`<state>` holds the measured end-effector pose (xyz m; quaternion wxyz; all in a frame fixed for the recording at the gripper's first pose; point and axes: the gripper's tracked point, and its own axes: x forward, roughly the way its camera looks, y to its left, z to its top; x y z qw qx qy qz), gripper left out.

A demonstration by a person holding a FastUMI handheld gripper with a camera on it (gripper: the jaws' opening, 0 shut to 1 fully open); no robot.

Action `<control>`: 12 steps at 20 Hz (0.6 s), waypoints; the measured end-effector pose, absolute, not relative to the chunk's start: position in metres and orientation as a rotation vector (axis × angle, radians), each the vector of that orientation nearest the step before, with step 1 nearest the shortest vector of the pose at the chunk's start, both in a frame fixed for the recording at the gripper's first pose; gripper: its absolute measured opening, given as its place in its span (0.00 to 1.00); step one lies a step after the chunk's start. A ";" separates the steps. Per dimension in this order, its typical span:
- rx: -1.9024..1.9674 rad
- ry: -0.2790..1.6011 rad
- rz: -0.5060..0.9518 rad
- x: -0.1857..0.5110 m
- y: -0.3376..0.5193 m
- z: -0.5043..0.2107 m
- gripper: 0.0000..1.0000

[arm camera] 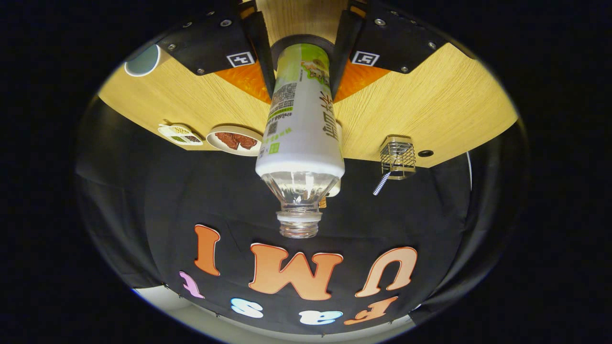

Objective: Take the bottle from table, then pour the juice into the cup, finally place the bottle on the coaster

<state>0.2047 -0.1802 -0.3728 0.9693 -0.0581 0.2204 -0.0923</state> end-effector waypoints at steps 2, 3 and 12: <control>-0.130 0.446 -0.187 0.205 -0.179 -0.372 0.61; -0.126 0.446 -0.191 0.205 -0.179 -0.372 0.62; -0.087 0.432 -0.180 0.188 -0.176 -0.353 0.95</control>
